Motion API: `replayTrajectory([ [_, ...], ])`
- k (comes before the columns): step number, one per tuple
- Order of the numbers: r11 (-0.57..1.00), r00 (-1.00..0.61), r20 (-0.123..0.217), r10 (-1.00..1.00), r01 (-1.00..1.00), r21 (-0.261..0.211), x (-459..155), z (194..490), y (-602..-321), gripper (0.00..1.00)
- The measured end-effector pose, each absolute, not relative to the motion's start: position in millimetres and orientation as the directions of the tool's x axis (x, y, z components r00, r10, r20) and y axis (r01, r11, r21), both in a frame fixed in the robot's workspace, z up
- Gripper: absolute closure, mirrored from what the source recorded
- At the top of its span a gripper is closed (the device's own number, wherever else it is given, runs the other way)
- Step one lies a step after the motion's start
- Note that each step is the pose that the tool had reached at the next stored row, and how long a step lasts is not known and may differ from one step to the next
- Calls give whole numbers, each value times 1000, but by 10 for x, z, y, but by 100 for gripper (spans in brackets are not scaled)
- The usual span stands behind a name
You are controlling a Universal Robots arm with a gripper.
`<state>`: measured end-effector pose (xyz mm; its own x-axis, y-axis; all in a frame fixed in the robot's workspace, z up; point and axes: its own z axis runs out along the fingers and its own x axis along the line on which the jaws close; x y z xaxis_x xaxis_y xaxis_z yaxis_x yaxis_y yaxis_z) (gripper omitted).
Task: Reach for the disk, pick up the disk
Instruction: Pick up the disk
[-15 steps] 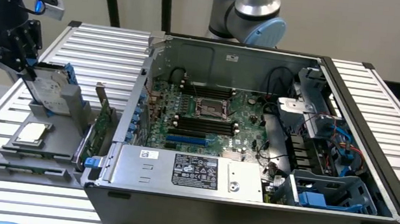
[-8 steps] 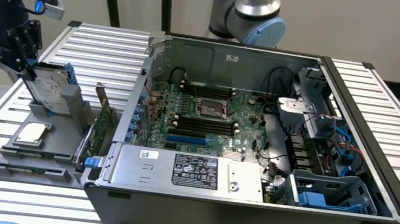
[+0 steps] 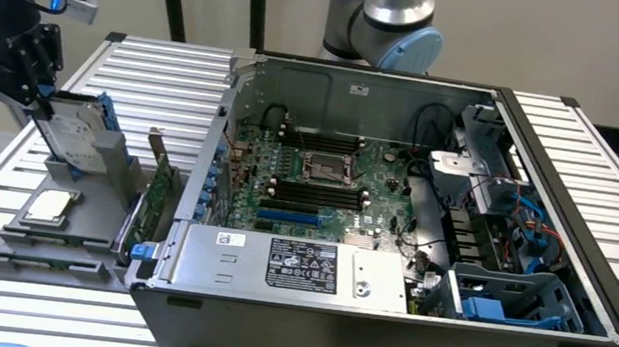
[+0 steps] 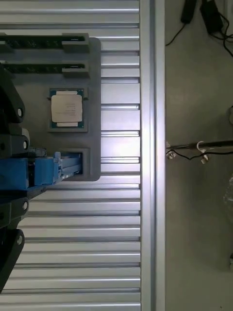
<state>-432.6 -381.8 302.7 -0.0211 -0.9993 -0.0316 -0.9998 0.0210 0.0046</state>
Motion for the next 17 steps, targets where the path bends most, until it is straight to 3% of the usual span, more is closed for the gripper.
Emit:
replayTrajectory([
  [17,21,-21,-32,-999,-1000,5,-4325,3760,-3819,67],
])
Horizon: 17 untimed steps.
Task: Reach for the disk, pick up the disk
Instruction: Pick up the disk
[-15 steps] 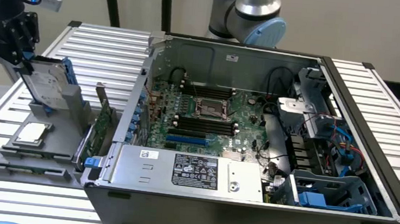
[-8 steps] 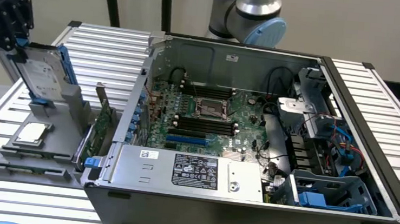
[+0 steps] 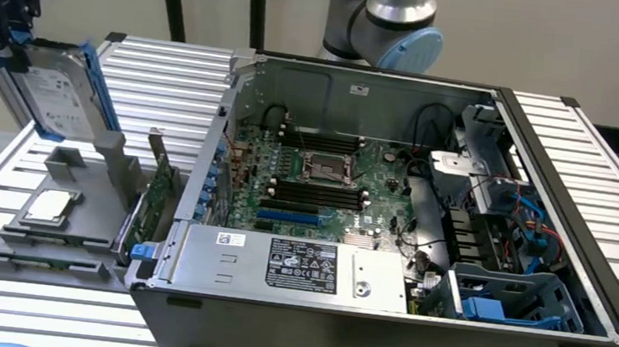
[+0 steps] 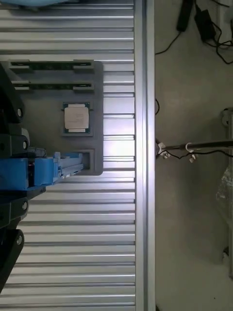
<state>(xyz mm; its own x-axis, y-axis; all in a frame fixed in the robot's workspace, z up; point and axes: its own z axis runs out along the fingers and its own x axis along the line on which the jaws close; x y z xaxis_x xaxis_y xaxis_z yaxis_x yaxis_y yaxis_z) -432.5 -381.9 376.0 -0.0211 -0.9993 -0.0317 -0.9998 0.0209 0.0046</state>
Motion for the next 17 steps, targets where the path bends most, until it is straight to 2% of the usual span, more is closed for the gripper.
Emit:
replayTrajectory([
  [17,13,-14,-53,-999,-1000,5,-3937,4491,-3838,67],
])
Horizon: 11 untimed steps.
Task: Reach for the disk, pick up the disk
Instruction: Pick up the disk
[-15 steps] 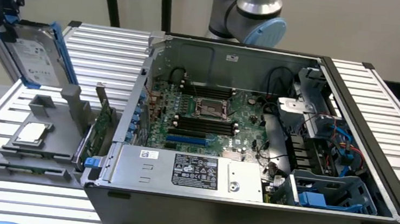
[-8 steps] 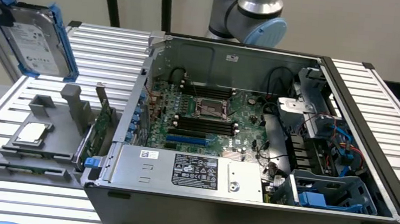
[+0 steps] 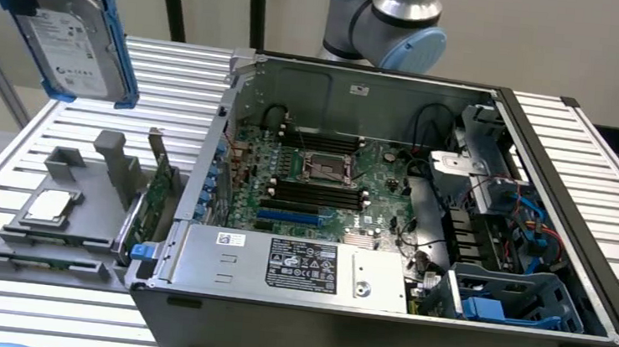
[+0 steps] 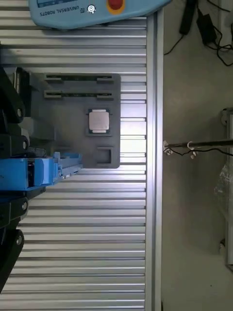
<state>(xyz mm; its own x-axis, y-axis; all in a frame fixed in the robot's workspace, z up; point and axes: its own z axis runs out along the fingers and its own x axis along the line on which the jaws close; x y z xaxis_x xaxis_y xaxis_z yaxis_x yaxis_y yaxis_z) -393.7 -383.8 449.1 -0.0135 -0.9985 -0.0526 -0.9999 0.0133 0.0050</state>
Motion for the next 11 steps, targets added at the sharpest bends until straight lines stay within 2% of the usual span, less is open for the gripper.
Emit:
replayTrajectory([
  [11,13,-13,-66,-998,-1000,6,-3439,4819,-3920,67],
])
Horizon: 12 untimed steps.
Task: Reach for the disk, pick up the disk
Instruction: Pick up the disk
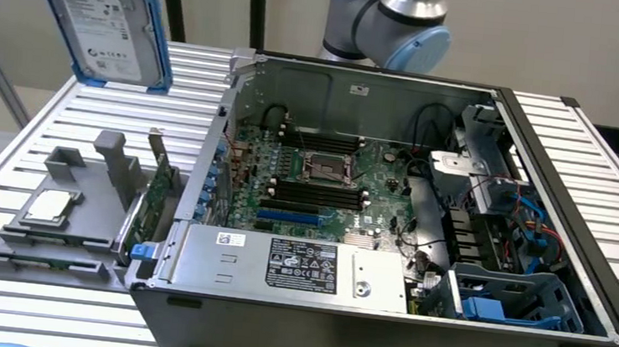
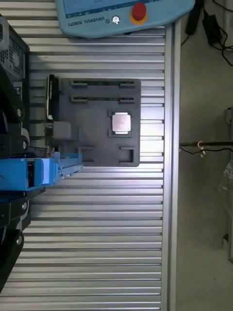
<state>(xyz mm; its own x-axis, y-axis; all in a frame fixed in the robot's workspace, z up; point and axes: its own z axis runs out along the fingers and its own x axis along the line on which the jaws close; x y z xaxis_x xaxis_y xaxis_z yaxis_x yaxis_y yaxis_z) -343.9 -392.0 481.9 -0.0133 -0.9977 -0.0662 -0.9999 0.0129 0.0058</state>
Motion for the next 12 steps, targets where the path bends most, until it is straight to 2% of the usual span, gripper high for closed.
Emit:
replayTrajectory([
  [12,13,-13,-78,-997,-1000,8,-2894,5027,-4033,67],
])
